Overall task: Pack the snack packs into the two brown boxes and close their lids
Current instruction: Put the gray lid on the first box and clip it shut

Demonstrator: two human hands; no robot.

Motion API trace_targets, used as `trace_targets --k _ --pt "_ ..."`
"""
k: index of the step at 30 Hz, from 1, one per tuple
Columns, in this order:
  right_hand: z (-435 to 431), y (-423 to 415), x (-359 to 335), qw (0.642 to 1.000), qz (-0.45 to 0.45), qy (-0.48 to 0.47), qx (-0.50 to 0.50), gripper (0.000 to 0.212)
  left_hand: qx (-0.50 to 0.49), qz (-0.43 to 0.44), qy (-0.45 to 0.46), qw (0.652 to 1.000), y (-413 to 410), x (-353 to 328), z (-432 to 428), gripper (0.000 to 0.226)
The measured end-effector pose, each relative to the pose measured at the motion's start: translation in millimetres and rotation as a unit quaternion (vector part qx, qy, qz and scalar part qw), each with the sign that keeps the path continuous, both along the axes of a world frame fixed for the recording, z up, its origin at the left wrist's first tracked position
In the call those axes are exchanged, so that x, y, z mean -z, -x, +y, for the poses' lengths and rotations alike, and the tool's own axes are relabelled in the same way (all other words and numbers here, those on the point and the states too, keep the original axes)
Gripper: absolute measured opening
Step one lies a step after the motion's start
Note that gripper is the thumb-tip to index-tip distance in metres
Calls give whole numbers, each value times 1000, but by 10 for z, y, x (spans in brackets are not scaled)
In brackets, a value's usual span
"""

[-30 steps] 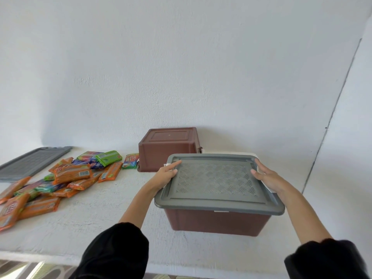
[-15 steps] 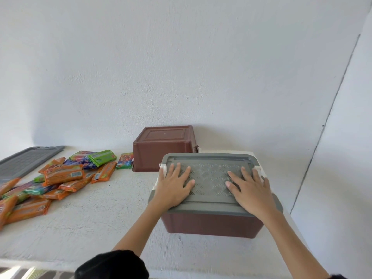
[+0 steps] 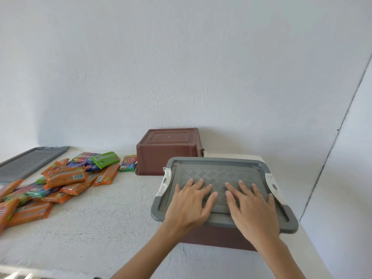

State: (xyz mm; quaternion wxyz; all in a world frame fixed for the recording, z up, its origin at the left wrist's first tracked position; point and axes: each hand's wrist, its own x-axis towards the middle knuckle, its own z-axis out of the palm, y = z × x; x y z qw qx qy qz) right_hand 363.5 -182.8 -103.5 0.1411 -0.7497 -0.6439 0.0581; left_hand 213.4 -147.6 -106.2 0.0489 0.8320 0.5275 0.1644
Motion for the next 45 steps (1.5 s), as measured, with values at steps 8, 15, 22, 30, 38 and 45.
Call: trace_targets --k 8,15,22,30,38,45 --pt "172 -140 15 999 35 -18 29 43 17 -20 -2 1000 -135 -20 158 83" --pt "420 -489 23 998 34 -26 37 42 -7 -23 -5 1000 -475 -4 297 95" --pt "819 -836 39 997 35 -42 48 41 -12 -24 -33 999 -856 22 613 100" --pt "1043 -922 20 994 35 -82 67 38 14 -38 -116 992 -1007 73 810 93" --pt "1271 -799 34 997 0 -71 33 41 -6 -91 -117 989 -853 54 1198 64" --pt "1348 -897 -36 991 27 -129 32 38 -27 -65 -34 997 -962 25 1311 43"
